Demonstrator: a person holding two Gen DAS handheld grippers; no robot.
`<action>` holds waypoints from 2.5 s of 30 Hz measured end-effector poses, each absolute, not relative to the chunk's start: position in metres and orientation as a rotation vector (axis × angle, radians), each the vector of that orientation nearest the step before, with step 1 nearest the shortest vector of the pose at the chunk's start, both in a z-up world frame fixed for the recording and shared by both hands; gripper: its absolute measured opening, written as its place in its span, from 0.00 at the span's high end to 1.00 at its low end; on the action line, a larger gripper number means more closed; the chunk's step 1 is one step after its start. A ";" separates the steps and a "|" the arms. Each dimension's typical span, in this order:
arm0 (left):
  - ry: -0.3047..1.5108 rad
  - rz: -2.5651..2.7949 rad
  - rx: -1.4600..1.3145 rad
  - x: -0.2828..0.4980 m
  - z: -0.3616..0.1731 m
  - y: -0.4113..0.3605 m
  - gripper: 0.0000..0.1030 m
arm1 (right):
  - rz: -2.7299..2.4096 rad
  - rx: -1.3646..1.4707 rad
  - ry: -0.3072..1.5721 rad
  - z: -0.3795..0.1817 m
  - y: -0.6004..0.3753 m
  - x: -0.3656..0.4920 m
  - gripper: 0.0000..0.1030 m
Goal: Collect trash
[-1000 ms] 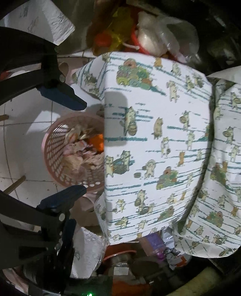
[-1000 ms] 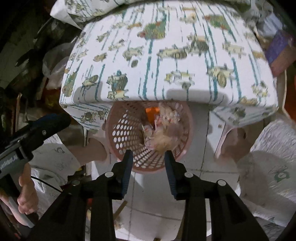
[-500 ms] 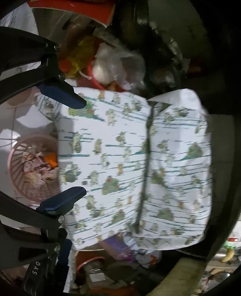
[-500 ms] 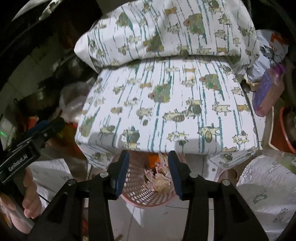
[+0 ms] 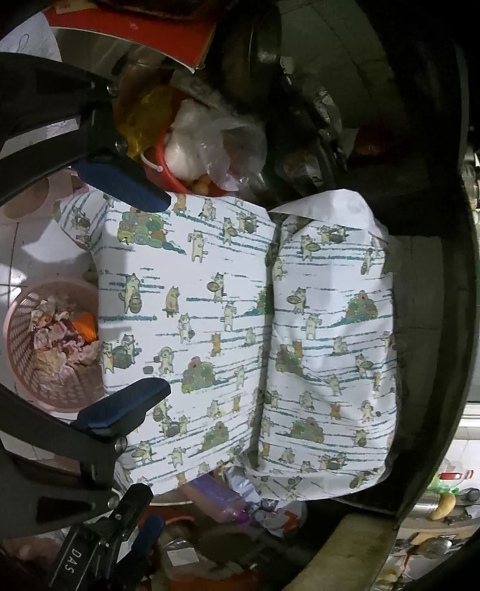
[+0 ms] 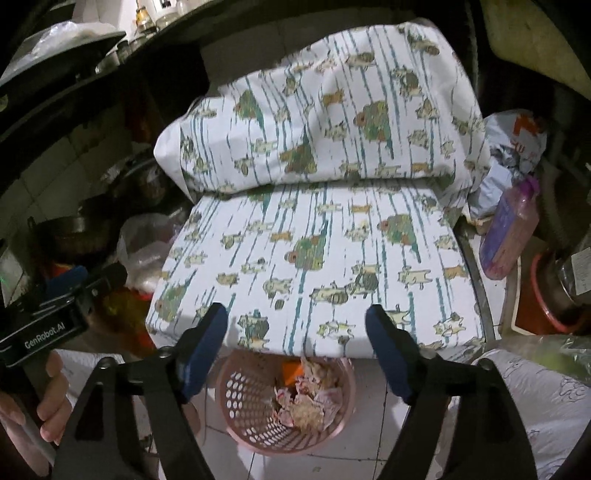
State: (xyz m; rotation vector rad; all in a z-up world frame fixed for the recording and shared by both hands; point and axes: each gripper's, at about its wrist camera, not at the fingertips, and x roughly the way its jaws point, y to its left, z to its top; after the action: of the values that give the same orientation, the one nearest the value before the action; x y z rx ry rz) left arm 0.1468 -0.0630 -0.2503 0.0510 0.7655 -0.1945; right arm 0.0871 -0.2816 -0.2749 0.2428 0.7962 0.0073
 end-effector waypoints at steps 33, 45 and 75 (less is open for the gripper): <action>0.542 -0.142 0.092 0.102 -0.158 -0.047 0.00 | -0.122 0.104 0.517 -0.163 -0.277 0.044 0.00; 0.388 -0.102 0.113 0.048 -0.007 -0.048 0.00 | -0.121 0.085 0.268 0.019 -0.266 -0.014 0.00; 0.433 -0.081 0.067 0.035 -0.005 -0.047 0.00 | -0.114 0.102 0.301 0.000 -0.271 -0.018 0.00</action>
State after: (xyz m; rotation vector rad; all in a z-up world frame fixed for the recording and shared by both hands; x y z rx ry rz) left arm 0.0352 -0.0471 -0.0052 0.0671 0.4329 -0.0808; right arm -0.0183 -0.2709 0.0000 0.1025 0.3007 -0.1139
